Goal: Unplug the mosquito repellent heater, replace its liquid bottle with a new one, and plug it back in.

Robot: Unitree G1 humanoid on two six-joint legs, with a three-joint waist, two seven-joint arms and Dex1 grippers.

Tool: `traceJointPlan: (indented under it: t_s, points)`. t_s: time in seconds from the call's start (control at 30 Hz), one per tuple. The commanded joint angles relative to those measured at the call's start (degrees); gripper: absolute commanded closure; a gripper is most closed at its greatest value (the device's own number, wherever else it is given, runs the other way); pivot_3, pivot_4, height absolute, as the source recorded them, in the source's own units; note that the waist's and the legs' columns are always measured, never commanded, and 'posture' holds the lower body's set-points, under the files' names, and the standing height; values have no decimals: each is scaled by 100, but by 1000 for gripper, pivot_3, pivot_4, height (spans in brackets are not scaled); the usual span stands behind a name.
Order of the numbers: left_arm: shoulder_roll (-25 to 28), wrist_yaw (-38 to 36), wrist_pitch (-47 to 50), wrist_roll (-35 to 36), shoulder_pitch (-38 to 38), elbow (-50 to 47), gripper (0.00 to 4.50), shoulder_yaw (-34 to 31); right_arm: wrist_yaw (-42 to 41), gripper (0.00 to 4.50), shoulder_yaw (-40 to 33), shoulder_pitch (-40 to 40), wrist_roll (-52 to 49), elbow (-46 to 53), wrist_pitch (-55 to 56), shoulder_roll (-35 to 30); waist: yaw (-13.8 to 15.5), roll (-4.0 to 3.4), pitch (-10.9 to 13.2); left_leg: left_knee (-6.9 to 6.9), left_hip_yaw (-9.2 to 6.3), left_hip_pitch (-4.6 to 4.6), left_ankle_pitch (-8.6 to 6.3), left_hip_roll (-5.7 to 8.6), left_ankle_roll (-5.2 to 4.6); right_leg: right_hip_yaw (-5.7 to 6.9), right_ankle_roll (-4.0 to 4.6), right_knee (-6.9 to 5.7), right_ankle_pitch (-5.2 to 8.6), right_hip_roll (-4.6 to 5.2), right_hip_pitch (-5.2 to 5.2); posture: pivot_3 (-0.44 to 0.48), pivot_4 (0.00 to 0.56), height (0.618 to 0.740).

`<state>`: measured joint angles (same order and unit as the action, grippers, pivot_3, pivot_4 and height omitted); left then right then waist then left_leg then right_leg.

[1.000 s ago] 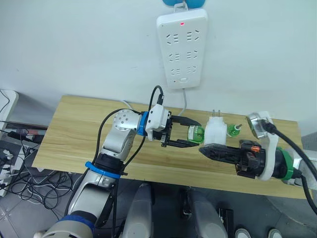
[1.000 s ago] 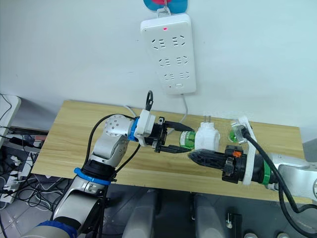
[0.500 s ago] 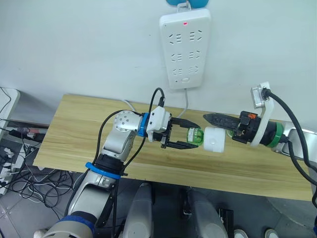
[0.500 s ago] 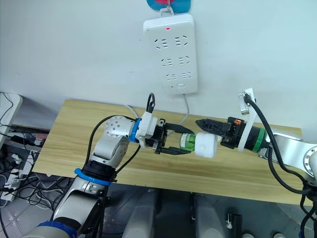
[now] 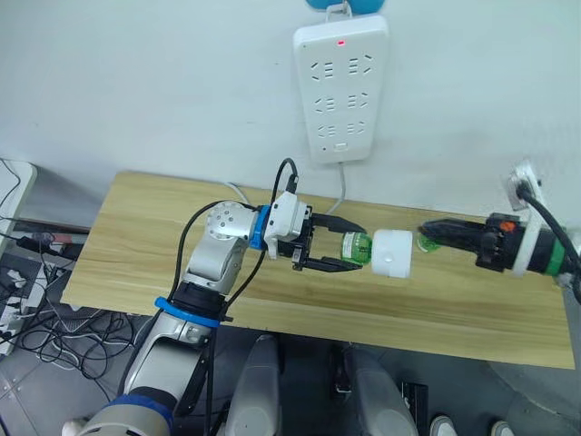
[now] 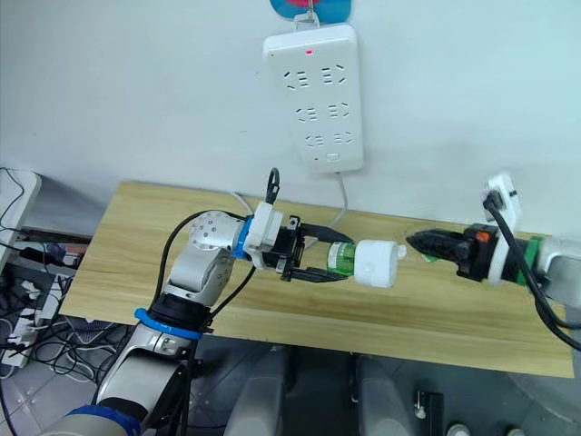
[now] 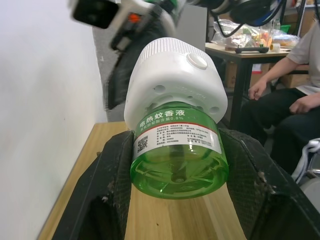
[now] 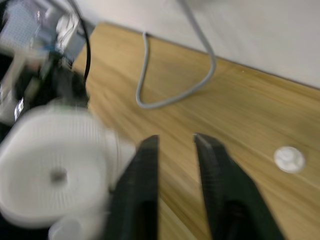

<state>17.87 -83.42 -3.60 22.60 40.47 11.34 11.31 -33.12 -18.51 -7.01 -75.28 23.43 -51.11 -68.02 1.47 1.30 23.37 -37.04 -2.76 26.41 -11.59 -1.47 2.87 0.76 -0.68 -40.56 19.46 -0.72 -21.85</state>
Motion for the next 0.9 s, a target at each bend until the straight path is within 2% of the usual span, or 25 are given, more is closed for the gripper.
traceJointPlan:
  t_s: [0.03,0.1,0.2,0.33,0.53,0.7,0.9]
  points:
    - [13,-69,26,200,-49,-253,2246,-60,-1816,1782,-670,934,1564,595,1232,-13,-1,0,0,0,0,-2,0,-1,0,0,0,-1,0,0,1,37,395,740]
    - [27,-94,70,238,-69,-289,2246,-80,-2485,1061,-892,1399,2206,799,1916,149,-5,0,0,2,3,-5,0,1,0,-2,0,-2,0,-1,1,35,396,740]
    - [51,-115,112,279,-100,-331,2246,-87,-2825,35,-930,1530,2765,959,2607,453,-25,1,0,0,14,-17,0,-1,1,-3,0,-8,0,-1,4,34,394,740]
    - [88,-146,173,331,-153,-412,2246,-83,-2933,35,-805,1446,3401,1167,3402,891,-26,1,0,0,33,-39,0,-4,1,-15,-1,-18,1,-1,12,35,391,740]
    - [95,-170,202,353,-197,-473,2246,-62,-2653,35,-413,1079,4118,1617,4158,1383,-22,0,0,0,38,-40,1,-3,1,-16,-1,-21,1,-1,12,28,385,740]
    - [43,-168,212,355,-153,-458,2246,-44,-2840,35,-86,1159,4745,1611,4774,1485,-19,1,0,1,37,-40,1,0,1,-14,-1,-21,1,-1,12,27,383,740]
    - [20,-208,231,365,-136,-476,2246,-10,-2664,35,323,866,5089,1488,4980,1649,-31,1,0,0,40,-44,1,-4,1,-15,-1,-25,0,-1,13,27,387,740]
